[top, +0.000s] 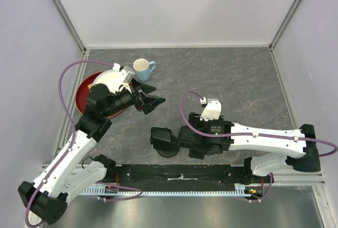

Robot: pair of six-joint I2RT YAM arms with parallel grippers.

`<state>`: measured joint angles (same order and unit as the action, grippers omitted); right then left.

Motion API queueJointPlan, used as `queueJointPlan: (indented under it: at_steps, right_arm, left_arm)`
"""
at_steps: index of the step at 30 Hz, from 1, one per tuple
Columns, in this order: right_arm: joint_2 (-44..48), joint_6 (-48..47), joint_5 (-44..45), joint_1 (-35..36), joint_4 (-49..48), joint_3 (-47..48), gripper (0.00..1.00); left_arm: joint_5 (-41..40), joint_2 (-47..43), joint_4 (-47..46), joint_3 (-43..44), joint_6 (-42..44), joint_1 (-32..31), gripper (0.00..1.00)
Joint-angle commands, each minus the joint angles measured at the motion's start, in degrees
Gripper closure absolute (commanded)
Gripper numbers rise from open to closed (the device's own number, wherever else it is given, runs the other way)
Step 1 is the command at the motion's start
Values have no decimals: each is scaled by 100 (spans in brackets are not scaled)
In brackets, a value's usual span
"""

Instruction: Place the phone on the phone stand

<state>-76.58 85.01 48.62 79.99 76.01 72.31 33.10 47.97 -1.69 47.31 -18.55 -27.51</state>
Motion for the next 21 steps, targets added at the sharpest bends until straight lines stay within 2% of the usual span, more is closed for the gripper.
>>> queueJointPlan:
  at_steps: [1, 5, 21]
  right_arm:
    - [152, 59, 394, -27, 204, 81, 100]
    - [108, 296, 359, -36, 248, -33, 100]
    - [354, 218, 42, -27, 134, -420, 100]
  left_arm:
    - [-14, -42, -24, 235, 185, -35, 18]
    - [3, -33, -24, 235, 167, -35, 18]
    - [38, 2, -33, 235, 150, -44, 18]
